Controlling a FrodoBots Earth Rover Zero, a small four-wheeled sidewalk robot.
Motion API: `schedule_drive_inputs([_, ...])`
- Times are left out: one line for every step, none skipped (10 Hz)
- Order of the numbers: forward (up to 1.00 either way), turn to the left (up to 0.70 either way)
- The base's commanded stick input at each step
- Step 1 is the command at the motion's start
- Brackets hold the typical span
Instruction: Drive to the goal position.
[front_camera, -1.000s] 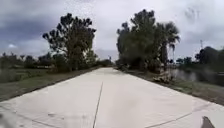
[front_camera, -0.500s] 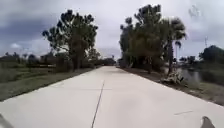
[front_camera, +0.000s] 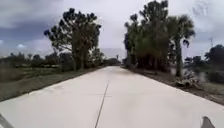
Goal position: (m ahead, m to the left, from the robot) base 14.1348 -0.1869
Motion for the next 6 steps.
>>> schedule_drive_inputs([0.85,0.0])
schedule_drive_inputs([0.85,0.0])
schedule_drive_inputs([0.85,0.0])
schedule_drive_inputs([0.85,0.0])
schedule_drive_inputs([0.85,0.0])
schedule_drive_inputs([0.85,0.0])
